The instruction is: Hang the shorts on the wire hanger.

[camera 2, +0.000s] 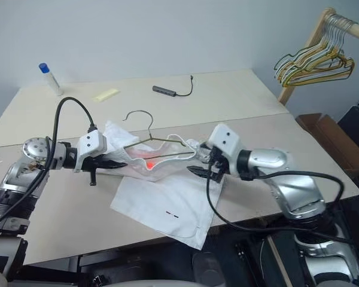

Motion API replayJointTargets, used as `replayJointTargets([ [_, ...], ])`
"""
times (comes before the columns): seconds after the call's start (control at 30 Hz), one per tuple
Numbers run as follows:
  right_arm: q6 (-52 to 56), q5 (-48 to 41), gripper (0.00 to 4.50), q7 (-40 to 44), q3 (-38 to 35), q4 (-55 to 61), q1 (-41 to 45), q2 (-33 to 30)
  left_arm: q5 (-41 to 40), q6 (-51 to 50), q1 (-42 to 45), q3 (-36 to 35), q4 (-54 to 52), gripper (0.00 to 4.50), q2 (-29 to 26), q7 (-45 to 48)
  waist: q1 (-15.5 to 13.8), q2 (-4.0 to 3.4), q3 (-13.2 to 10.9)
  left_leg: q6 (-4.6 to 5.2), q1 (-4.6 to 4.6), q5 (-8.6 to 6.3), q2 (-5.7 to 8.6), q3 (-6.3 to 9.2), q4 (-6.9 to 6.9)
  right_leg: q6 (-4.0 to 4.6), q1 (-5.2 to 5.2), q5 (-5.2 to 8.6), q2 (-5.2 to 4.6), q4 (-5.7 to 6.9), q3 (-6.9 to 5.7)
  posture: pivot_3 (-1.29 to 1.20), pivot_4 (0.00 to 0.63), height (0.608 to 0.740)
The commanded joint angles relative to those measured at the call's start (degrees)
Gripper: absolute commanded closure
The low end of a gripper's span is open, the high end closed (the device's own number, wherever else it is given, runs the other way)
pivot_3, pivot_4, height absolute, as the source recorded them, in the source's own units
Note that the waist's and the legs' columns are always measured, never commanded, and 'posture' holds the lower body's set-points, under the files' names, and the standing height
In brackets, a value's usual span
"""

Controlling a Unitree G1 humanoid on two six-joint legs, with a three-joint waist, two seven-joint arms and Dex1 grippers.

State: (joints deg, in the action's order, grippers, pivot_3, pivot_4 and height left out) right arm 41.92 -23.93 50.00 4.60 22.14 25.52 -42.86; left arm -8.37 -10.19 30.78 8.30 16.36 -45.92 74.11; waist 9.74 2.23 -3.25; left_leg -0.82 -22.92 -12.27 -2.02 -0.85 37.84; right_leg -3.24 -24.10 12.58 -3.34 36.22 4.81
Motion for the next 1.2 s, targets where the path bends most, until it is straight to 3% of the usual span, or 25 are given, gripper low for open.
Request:
replayJointTargets([
  [0.03,-1.82,-5.02,0.06,5.38,-6.96,-1.02,3.47,-2.72,-0.78,1.05,2.16,-1.62,-0.28,4.5,-1.26,1.4,-0.09,0.0,0.0,0.0,0.01,0.0,-0.02,0.01,0.0,0.0,0.02,0.0,0.02,0.0,-0.01,-0.11,0.0,0.74],
  [0.1,-3.41,-4.59,0.06,8.24,-6.61,-4.37,5.95,-4.24,-0.63,1.4,2.76,-1.51,0.28,4.5,-1.31,2.01,0.05,0.0,0.0,0.0,0.07,0.0,-0.02,-0.02,0.0,0.0,0.04,0.0,0.01,0.03,0.01,-0.12,0.0,0.74],
  [0.3,-12.87,5.3,0.06,16.98,4.04,-19.45,14.71,-5.83,-0.69,2.11,4.45,-1.05,0.85,4.5,-0.91,3.94,0.72,-0.02,0.02,0.0,0.07,0.0,-0.03,-0.04,0.0,0.02,0.02,0.0,0.03,0.0,0.0,-0.12,0.0,0.74],
  [0.47,-19.46,12.69,0.06,22.75,13.52,-29.74,22.66,-1.0,-0.58,2.25,5.92,-0.9,1.01,4.5,-0.19,4.33,1.01,-0.03,0.02,0.0,0.05,0.0,-0.02,-0.07,0.0,0.03,-0.04,-0.01,0.03,0.06,0.05,-0.11,0.0,0.74],
  [0.7,-23.83,18.66,0.06,24.83,19.18,-38.05,27.01,6.39,-0.48,1.84,5.95,-0.5,0.24,4.5,0.61,4.61,0.83,-0.03,0.03,0.0,0.01,0.0,0.01,0.01,0.01,0.24,-0.04,-0.15,0.02,0.1,0.03,-0.1,0.0,0.74],
  [0.8,-24.55,20.86,0.66,25.1,20.14,-41.21,28.22,7.82,-0.54,1.78,6.13,-0.57,0.15,4.5,0.6,4.73,0.65,-0.03,0.03,0.0,0.01,0.0,0.02,0.04,0.01,0.3,-0.04,-0.18,0.01,0.12,0.0,-0.09,0.0,0.74],
  [1.17,-24.69,20.98,4.37,28.96,18.87,-43.12,28.79,9.28,-0.47,2.71,5.04,-0.51,-1.49,4.5,-0.11,6.0,0.75,-0.04,0.03,0.0,0.11,0.01,0.05,0.1,0.02,0.35,-0.07,-0.16,0.01,0.48,0.0,-0.1,0.0,0.74],
  [1.2,-24.14,20.61,4.48,29.36,18.57,-42.56,28.45,9.15,-0.49,2.93,5.09,-0.5,-1.43,4.5,-0.11,6.18,0.76,-0.04,0.03,0.0,0.11,0.01,0.05,0.11,0.03,0.35,-0.07,-0.15,0.02,0.49,0.0,-0.1,0.0,0.74],
])
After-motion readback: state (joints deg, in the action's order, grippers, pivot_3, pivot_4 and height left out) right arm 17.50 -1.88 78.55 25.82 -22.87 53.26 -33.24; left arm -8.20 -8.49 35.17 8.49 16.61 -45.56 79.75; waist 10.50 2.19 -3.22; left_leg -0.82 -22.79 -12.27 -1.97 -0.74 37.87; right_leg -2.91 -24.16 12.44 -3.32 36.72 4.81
